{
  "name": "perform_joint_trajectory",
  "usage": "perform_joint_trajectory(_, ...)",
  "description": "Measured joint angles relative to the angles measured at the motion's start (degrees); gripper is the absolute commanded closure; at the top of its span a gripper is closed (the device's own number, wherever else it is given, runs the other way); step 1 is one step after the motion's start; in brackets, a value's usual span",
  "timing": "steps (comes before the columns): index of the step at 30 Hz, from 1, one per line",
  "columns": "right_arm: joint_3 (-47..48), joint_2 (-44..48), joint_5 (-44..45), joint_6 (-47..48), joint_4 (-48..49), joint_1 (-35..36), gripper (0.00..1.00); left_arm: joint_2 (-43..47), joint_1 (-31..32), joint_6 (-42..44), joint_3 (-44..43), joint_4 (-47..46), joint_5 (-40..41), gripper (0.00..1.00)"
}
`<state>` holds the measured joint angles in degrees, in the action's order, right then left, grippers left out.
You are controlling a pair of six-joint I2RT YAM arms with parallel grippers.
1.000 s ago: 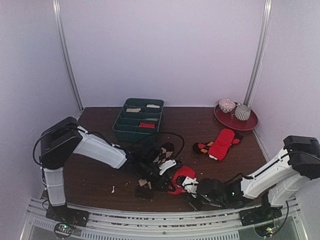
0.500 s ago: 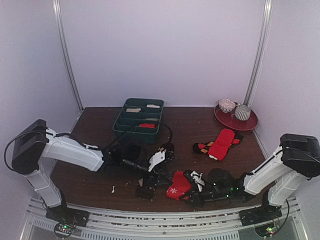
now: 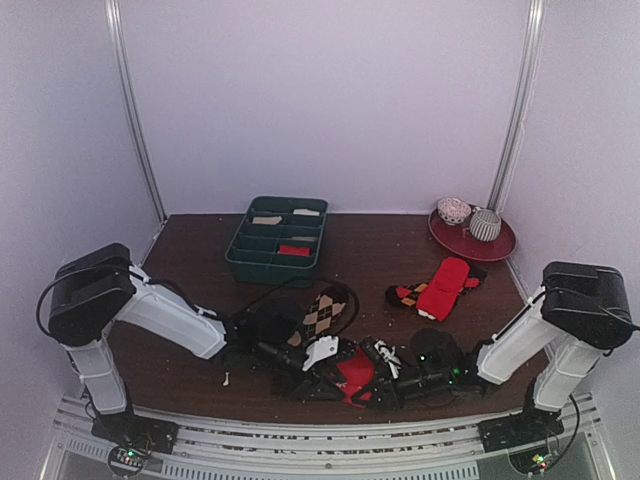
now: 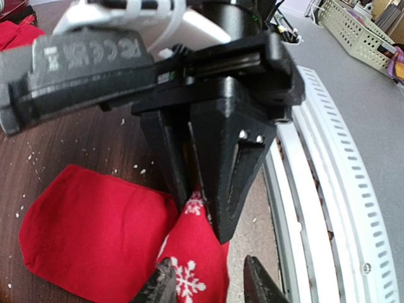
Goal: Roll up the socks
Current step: Roll the sock at the center of the board.
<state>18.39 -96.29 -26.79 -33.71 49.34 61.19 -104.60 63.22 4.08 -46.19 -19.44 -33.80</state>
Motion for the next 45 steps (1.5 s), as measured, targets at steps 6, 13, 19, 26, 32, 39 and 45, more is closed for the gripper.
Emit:
perform_joint_trajectory(6, 0.6, 0.0, -0.9, 0.4, -1.2, -0.4, 0.96, -2.9, 0.0, 0.0, -0.4, -0.8, 1.4, 0.82)
perform_joint_trajectory(13, 1.5, 0.7, -1.4, 1.2, -3.8, -0.8, 0.92, -3.7, -0.2, -0.1, -1.9, 0.9, 2.1, 1.0)
perform_joint_trajectory(19, 2.5, 9.6, 4.0, 6.0, -16.7, -0.2, 0.71, -6.1, -0.1, -3.4, -5.6, 3.0, 2.2, 1.0)
perform_joint_trajectory(26, -0.5, 32.9, 25.4, 20.9, -26.6, 9.4, 0.59, -9.4, -1.6, -10.1, -10.6, 7.0, -0.6, 1.0)
perform_joint_trajectory(32, -0.5, 33.0, 33.9, 29.6, -28.6, 10.9, 0.61, -10.6, -2.7, -13.3, -13.4, 11.0, -3.1, 1.0)
perform_joint_trajectory(39, -0.5, 26.1, 38.0, 33.9, -27.9, 13.8, 0.62, -11.3, -3.4, -14.5, -14.7, 12.8, -5.0, 1.0)
perform_joint_trajectory(45, -0.3, 20.3, 39.7, 35.3, -24.4, 15.0, 0.57, -11.8, -3.8, -14.5, -15.2, 13.4, -6.2, 1.0)
